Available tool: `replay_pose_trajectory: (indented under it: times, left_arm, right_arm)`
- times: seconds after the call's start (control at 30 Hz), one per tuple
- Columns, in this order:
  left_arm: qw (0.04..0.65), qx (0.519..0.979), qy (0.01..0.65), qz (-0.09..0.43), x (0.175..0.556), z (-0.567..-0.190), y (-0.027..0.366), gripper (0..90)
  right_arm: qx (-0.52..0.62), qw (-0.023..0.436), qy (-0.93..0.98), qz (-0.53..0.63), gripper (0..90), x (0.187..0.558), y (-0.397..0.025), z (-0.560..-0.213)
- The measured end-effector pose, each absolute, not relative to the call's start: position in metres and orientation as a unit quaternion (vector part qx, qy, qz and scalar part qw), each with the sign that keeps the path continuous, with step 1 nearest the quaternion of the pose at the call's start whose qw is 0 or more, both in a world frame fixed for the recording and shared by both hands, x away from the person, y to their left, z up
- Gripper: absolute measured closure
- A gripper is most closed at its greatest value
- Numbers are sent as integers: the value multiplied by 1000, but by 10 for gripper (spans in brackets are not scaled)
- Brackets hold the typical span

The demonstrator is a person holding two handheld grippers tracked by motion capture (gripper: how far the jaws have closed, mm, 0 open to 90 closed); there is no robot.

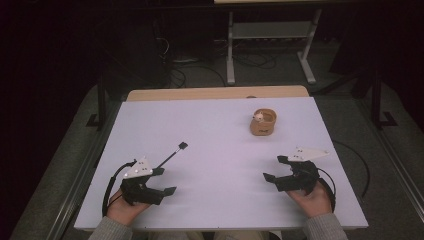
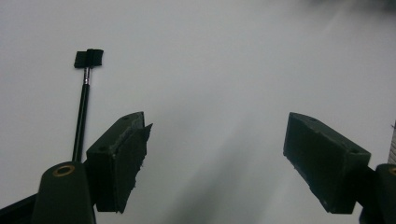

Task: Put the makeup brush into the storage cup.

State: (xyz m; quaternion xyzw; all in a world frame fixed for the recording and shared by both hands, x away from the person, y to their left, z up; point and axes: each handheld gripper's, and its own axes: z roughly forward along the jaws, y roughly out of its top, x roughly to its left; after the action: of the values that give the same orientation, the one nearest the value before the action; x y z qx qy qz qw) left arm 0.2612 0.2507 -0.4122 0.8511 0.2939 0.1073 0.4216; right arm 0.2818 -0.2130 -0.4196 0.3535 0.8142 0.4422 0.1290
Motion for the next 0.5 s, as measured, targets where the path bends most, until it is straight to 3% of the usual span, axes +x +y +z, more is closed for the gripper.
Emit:
replay_pose_trajectory:
  times: [0.5]
  left_arm:
    - [416,853,295,110,261,-410,249,223]
  right_arm:
    - [349,133,817,439,171,280,-212,-418]
